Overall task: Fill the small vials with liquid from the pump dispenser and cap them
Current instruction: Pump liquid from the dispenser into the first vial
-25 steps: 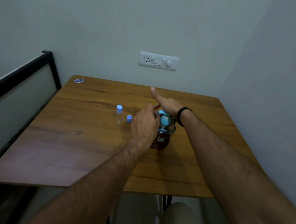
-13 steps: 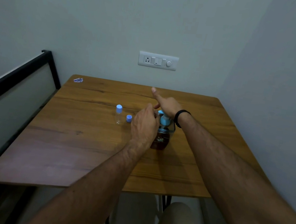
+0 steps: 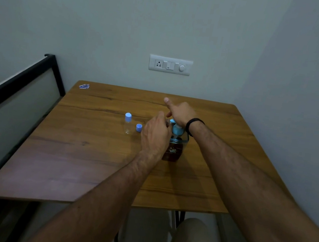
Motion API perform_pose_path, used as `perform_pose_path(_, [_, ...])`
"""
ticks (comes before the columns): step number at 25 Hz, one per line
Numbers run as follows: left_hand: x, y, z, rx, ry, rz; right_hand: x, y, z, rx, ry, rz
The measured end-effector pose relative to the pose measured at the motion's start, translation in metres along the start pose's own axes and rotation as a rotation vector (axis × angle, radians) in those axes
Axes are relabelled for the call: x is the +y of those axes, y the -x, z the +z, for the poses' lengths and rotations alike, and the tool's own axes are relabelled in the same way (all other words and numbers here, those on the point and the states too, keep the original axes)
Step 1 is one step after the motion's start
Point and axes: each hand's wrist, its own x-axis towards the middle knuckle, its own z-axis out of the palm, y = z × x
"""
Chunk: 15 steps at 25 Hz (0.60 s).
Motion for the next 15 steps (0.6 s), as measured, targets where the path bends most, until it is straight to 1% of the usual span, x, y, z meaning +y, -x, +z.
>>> perform_pose_path(1, [0.0,0.0,0.0,0.001,-0.003,0.002,-0.001,0.0,-0.002,-0.019,0.009,0.002])
perform_pose_path(4, [0.0,0.0,-0.001,0.008,-0.011,-0.001,-0.006,0.007,-0.014,-0.197,-0.049,0.099])
perform_pose_path(5, [0.0,0.0,-0.001,0.007,-0.012,-0.003,-0.006,0.007,-0.015,-0.225,-0.067,0.114])
perform_pose_path(6, [0.0,0.0,0.0,0.004,-0.014,-0.002,-0.003,0.005,-0.012,-0.212,-0.073,0.104])
perform_pose_path(9, [0.0,0.0,-0.001,0.003,-0.016,-0.007,0.0,-0.001,-0.002,-0.066,-0.016,0.03])
perform_pose_path(10, [0.001,0.0,-0.001,0.003,-0.015,-0.011,0.0,-0.002,-0.002,-0.054,-0.003,0.021])
perform_pose_path(13, [0.002,0.001,-0.003,0.009,0.001,-0.015,-0.005,0.006,-0.011,-0.173,-0.023,0.074])
perform_pose_path(15, [0.002,0.002,-0.003,0.009,0.003,-0.012,-0.005,0.008,-0.012,-0.198,-0.068,0.096])
